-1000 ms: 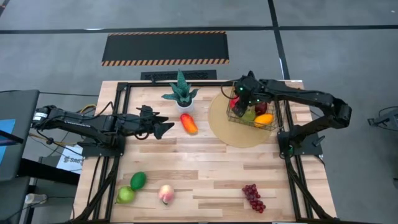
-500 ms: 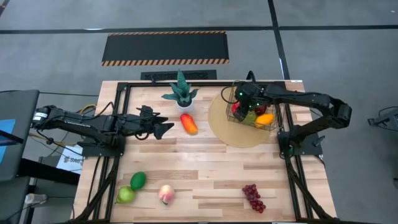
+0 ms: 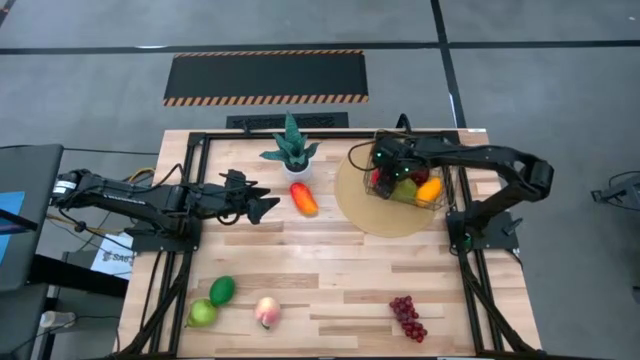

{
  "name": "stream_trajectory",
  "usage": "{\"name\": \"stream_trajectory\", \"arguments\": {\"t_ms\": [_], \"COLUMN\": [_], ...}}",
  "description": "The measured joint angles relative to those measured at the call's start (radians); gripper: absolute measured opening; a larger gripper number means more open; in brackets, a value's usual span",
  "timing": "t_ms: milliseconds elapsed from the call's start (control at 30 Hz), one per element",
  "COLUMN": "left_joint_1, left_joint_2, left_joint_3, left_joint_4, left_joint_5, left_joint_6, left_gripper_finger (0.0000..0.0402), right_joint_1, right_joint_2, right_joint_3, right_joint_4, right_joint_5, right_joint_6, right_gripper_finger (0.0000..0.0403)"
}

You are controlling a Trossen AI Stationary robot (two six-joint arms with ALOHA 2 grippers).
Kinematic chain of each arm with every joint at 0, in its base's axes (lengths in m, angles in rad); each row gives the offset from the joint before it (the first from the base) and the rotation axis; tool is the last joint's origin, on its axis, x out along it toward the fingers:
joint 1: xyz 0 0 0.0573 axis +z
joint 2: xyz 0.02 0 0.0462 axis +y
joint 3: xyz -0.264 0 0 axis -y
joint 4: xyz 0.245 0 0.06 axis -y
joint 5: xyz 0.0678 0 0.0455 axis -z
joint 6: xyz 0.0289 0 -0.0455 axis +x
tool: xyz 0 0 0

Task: Build produce basket
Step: Put the red apple into the basket

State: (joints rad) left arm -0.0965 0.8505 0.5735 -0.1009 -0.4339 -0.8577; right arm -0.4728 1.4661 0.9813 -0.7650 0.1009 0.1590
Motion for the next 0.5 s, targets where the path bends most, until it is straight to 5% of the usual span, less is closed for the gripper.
{"name": "stream_trajectory", "arguments": {"t_ms": [500], "left_joint_1": [0.000], "left_joint_2": [0.000], "left_joint_3": [0.000], "left_joint_4": [-0.069], "left_joint_5": [-0.009], "left_joint_6": [-0.037], "left_gripper_finger": [0.0308], "right_joint_1": [-0.021], "right_joint_2": [0.026], "right_joint_3": [0.001], "right_joint_4": [0.007], "right_joint_5": [-0.025], "right_joint_6": [-0.013], "right_gripper_finger": [0.0341]}}
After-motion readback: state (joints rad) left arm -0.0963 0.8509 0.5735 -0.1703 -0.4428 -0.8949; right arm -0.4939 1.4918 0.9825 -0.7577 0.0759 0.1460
